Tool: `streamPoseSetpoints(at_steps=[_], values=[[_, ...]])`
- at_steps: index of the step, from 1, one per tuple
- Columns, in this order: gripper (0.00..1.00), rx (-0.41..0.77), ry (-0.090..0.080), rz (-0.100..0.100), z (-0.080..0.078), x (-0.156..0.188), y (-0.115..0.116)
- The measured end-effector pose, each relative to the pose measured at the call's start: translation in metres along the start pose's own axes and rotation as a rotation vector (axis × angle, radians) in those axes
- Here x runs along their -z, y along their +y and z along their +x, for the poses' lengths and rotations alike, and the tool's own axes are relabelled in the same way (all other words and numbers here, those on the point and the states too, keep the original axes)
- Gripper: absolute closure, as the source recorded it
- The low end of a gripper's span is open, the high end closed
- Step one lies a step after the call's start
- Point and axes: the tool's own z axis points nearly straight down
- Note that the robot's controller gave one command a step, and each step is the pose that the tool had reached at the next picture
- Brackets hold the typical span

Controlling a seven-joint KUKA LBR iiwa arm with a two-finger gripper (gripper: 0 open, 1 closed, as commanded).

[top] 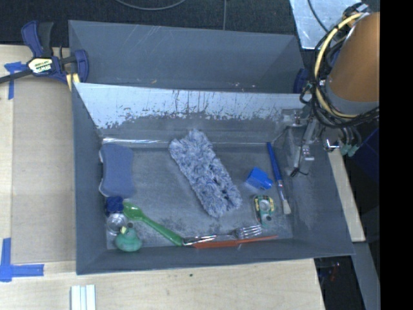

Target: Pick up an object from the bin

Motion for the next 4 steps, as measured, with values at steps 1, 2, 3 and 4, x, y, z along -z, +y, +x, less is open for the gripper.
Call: streamPoseSetpoints(at_steps=[1, 2, 3, 4], values=[[0.0, 0.002, -0.008, 0.001, -0.002, 0.005, 0.001], [0.0, 0.403, -0.004, -0.001, -0.03, -0.087, 0.056], [0.0, 0.429, -0.013, 0.003, -0.041, -0.084, 0.066], [0.0, 0.974, -0.014, 0.004, -0.043, -0.091, 0.115]])
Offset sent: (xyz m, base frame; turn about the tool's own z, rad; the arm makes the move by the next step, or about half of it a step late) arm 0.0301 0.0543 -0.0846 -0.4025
